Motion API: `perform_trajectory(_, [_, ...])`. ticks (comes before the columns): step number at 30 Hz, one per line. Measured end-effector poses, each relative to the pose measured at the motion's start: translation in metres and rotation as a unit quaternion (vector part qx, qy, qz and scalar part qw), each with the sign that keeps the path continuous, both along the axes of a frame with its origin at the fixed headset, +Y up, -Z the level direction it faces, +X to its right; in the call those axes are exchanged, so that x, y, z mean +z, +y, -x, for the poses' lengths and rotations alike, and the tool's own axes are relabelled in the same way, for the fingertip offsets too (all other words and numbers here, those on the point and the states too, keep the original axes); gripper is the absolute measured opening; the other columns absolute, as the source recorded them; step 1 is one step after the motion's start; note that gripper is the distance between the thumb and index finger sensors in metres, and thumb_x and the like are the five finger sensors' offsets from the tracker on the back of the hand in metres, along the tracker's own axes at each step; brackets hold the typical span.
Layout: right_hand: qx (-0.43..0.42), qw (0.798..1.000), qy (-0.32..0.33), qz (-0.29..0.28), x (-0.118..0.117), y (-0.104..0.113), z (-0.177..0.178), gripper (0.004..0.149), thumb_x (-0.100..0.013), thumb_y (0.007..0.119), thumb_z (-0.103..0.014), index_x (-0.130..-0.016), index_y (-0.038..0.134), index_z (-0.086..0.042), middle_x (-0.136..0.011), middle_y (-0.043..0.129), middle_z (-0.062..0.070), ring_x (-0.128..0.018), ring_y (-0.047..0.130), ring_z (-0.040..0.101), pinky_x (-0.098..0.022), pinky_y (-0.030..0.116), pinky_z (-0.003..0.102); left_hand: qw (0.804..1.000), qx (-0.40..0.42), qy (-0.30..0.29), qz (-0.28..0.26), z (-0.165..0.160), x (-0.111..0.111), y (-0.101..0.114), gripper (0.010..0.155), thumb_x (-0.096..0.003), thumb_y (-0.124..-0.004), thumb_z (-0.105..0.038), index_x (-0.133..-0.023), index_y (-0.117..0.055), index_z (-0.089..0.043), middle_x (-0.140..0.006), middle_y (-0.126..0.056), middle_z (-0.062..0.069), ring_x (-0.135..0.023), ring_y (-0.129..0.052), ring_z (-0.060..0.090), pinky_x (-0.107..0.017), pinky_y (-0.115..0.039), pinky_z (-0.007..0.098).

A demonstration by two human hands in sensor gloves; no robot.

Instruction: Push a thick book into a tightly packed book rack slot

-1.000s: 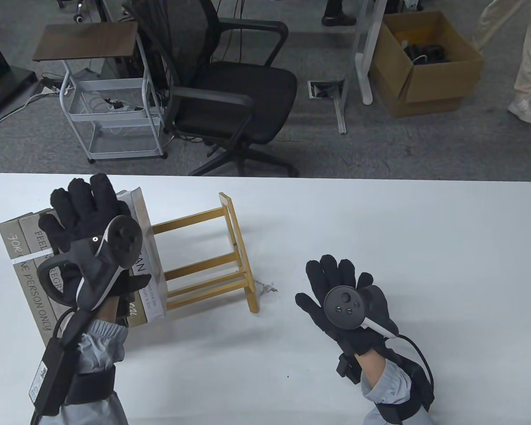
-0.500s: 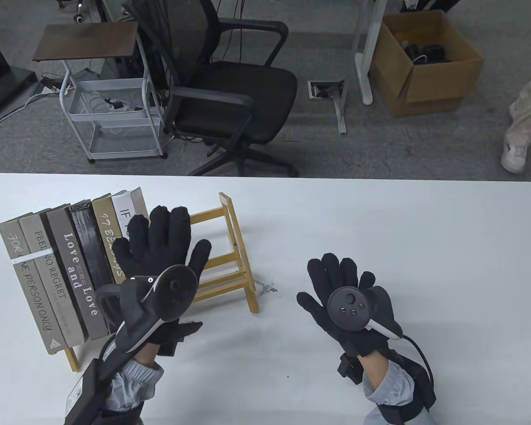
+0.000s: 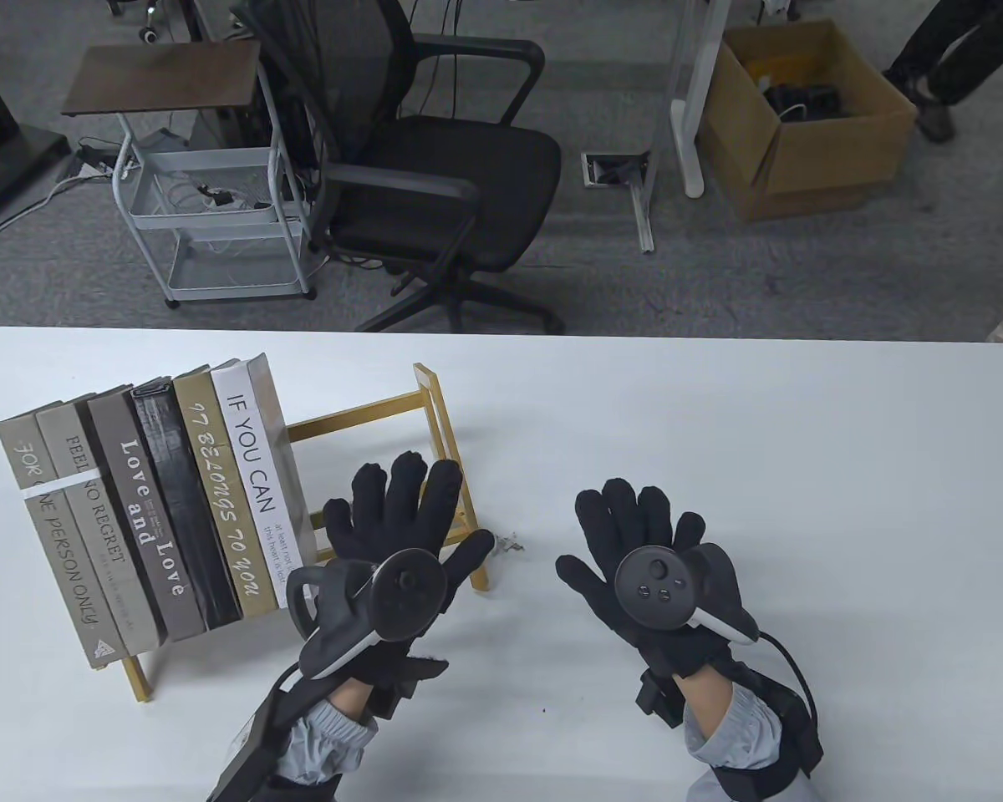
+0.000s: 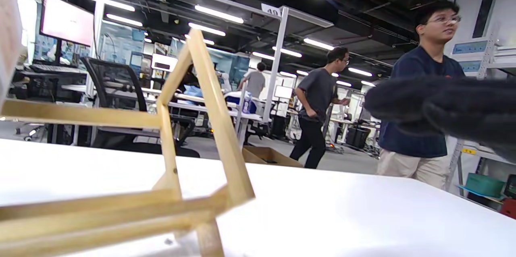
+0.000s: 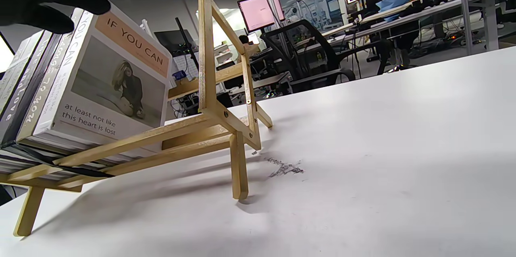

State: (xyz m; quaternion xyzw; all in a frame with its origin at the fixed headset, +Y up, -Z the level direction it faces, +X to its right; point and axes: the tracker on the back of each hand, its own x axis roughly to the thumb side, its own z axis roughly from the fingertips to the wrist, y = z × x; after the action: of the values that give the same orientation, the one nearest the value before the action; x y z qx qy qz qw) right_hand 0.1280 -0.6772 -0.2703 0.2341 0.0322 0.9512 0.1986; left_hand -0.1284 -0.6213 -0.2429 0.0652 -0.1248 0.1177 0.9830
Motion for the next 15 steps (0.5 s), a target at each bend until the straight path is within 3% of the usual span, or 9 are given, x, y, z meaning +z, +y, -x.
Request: perform_trajectory(15, [-0.001, 1.0, 0.001, -0.002, 0.001, 0.0, 0.001, 0.077, -0.069, 0.052, -0.044, -0.121, 0.023, 0.005, -0.119, 0.014, 0.044, -0.095, 0.01, 0.077, -0.049, 0.005, 0.087, 0.998, 0.004, -0.036, 0.046, -0.018, -0.007, -0.036, 0.076, -0.0673, -0.051, -0.069, -0.127, -0.031, -0.026, -0.133, -0.032, 0.02, -0.116, -0.033, 0.061, -0.074, -0.033, 0.084])
